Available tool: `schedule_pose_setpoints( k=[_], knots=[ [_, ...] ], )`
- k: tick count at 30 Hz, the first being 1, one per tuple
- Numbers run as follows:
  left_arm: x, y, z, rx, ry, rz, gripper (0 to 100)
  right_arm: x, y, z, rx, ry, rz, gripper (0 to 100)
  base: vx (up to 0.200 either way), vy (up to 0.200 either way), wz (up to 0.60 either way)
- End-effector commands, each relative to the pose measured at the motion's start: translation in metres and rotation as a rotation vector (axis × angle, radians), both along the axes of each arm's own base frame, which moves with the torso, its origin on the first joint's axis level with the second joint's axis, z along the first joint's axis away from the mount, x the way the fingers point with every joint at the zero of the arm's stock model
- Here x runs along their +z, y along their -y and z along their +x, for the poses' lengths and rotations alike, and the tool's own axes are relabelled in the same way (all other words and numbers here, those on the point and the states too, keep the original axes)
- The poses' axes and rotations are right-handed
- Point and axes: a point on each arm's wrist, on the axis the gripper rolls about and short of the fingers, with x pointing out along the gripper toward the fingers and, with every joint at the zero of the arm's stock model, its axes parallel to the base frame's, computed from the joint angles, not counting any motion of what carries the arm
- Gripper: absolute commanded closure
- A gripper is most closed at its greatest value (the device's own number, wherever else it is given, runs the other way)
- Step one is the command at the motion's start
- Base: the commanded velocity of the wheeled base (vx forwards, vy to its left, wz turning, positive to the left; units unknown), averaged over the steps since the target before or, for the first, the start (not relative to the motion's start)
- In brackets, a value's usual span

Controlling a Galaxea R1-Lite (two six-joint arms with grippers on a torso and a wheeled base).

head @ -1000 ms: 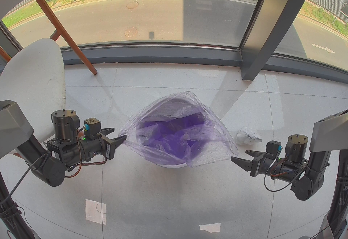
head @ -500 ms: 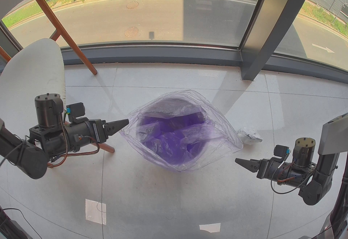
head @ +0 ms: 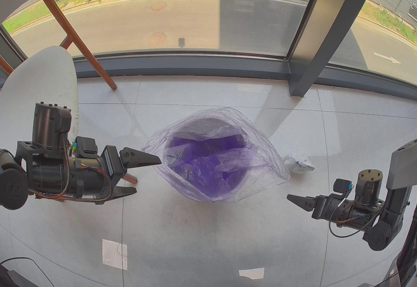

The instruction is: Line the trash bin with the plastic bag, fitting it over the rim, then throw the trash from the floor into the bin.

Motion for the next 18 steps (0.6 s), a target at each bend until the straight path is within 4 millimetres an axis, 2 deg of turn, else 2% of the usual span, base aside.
schedule_pose_setpoints(
  k=[1,4,8,11,18],
  knots=[
    [-0.019,0.034,0.022,0.031,-0.105,0.078,0,-0.001,0.002,-0.008,-0.019,-0.023,-0.015,0,0.0,0.0,0.0],
    [-0.043,0.057,0.028,0.038,-0.142,0.172,0,-0.004,0.001,-0.012,-0.025,-0.037,-0.029,0,0.0,0.0,0.0],
    [-0.057,0.069,0.03,0.01,-0.174,0.204,0,-0.004,-0.002,-0.014,-0.034,-0.04,-0.042,0,0.0,0.0,0.0],
    [-0.067,0.076,0.045,0.015,-0.19,0.214,0,-0.004,-0.008,-0.017,-0.026,-0.037,-0.051,0,0.0,0.0,0.0],
    [-0.058,0.08,0.071,0.05,-0.131,0.172,0,-0.003,-0.013,-0.023,-0.024,-0.039,-0.068,0,0.0,0.0,0.0]
  ],
)
